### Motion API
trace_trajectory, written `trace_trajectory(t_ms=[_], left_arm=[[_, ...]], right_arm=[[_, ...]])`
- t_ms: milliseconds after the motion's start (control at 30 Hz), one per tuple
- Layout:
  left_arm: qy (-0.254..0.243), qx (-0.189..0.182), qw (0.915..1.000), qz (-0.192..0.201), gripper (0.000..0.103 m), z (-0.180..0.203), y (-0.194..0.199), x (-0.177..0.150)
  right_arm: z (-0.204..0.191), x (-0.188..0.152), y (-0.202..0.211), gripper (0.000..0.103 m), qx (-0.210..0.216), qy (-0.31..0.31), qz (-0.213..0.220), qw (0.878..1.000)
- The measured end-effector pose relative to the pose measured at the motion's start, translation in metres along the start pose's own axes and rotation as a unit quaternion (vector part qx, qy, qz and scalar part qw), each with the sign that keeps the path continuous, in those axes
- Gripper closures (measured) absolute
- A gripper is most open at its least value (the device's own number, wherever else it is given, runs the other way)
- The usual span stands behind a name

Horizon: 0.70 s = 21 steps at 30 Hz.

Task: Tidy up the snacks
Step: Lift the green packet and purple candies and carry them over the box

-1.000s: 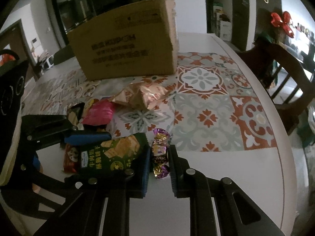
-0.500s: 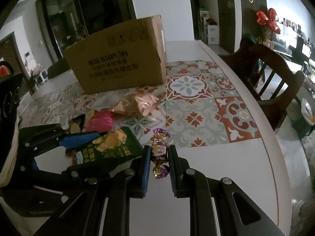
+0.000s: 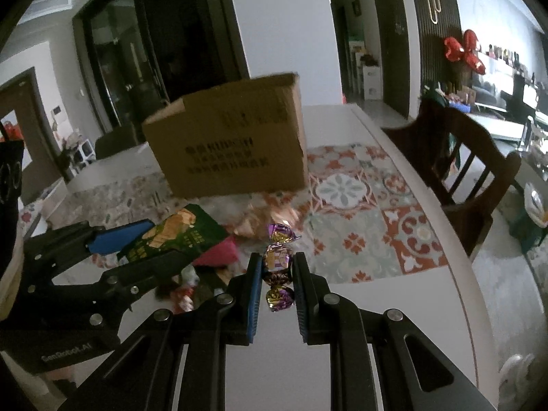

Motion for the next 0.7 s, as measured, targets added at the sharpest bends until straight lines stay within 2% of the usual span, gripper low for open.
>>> trace_trajectory(t_ms=[467, 700], left_arm=[[0.031, 0.038, 0.9963, 0.070, 0.058, -0.030, 0.044, 0.035], [0.034, 0.065, 0.9913, 0.109, 0.058, -0.042, 0.061, 0.057]], right_arm=[[-0.031, 0.049, 0.024, 0.084, 0.021, 0.019, 0.069, 0.997], [-0.043, 0.077, 0.033, 0.084, 0.023, 0.035, 0.109, 0.993]])
Point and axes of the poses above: each gripper's, at about its wrist camera, not at the fingertips, and y roughly against the way its jaws point, z to its right, x to its top, the point moved 4 cm from there along -y, roughly the way its jaws point, and after that the axes turned 1 degree about -z, right-handed, at the moved point
